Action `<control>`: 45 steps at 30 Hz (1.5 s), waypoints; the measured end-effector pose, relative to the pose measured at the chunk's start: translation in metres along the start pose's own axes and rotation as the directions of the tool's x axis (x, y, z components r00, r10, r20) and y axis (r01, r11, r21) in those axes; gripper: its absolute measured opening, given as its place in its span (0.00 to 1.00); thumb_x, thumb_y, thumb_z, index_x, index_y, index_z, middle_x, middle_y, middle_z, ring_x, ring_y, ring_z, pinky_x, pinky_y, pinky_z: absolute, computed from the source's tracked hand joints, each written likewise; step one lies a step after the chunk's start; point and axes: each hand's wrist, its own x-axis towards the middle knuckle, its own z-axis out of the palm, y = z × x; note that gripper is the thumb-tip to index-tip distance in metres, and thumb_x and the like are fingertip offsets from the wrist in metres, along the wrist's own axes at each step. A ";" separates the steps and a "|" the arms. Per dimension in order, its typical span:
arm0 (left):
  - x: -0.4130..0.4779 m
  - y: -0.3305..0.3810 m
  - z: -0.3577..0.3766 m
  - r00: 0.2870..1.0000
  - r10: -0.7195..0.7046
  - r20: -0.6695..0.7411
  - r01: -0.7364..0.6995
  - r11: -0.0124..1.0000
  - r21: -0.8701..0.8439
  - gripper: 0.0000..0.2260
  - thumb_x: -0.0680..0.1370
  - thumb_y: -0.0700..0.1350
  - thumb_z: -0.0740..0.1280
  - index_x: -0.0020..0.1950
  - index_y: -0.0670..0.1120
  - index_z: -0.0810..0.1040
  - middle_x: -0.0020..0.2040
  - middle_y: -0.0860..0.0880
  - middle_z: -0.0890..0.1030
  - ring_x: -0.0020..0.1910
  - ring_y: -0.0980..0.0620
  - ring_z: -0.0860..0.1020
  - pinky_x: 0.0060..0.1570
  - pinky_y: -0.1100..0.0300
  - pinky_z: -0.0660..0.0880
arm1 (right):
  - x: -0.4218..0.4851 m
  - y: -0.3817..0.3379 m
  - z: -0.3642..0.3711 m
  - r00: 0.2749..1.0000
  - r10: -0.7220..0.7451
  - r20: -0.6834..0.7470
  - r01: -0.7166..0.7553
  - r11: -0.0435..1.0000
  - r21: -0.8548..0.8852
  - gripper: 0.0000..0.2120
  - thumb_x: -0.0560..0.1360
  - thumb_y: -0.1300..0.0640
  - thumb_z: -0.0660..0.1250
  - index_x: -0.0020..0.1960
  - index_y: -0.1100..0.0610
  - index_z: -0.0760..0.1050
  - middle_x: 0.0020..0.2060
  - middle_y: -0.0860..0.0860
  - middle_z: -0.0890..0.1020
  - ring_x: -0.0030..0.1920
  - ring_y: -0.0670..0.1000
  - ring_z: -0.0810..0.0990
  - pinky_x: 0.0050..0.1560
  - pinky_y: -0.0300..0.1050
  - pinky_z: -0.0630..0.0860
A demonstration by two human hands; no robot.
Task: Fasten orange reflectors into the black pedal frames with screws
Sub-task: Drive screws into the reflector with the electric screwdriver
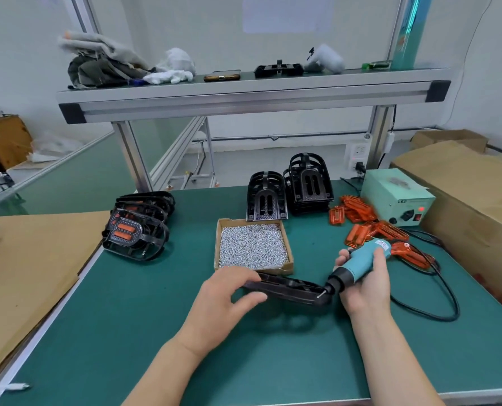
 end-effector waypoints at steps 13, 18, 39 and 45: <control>0.023 -0.031 -0.007 0.976 -0.214 0.047 0.219 0.962 -0.165 0.06 0.79 0.44 0.69 0.46 0.55 0.81 0.45 0.56 0.83 0.46 0.55 0.80 0.49 0.65 0.74 | -0.003 0.003 -0.004 0.998 0.004 0.058 0.001 0.995 -0.100 0.20 0.81 0.39 0.61 0.47 0.56 0.73 0.34 0.51 0.77 0.32 0.47 0.74 0.28 0.35 0.70; 0.013 -0.039 0.003 0.951 -0.293 0.096 0.306 0.935 -0.178 0.12 0.79 0.50 0.68 0.62 0.62 0.78 0.58 0.63 0.80 0.59 0.60 0.78 0.61 0.63 0.73 | -0.004 0.001 -0.005 0.997 -0.057 0.056 0.062 0.994 -0.093 0.15 0.80 0.43 0.64 0.46 0.56 0.72 0.35 0.51 0.76 0.33 0.47 0.73 0.30 0.37 0.70; -0.017 -0.015 0.013 0.973 -0.219 0.077 0.193 0.948 0.251 0.27 0.66 0.68 0.67 0.61 0.59 0.74 0.62 0.58 0.68 0.64 0.56 0.63 0.65 0.57 0.61 | -0.003 0.023 -0.009 0.865 -0.502 -0.015 0.296 0.532 -0.793 0.26 0.78 0.51 0.69 0.70 0.57 0.61 0.53 0.59 0.80 0.49 0.59 0.81 0.54 0.56 0.78; -0.023 -0.003 0.022 0.986 -0.020 0.165 -0.034 0.947 0.320 0.13 0.69 0.62 0.70 0.44 0.55 0.77 0.50 0.58 0.68 0.55 0.56 0.65 0.60 0.62 0.57 | -0.005 0.025 -0.007 0.818 -0.571 0.075 0.300 0.310 -0.902 0.38 0.75 0.62 0.72 0.78 0.65 0.54 0.69 0.64 0.66 0.66 0.67 0.70 0.68 0.63 0.70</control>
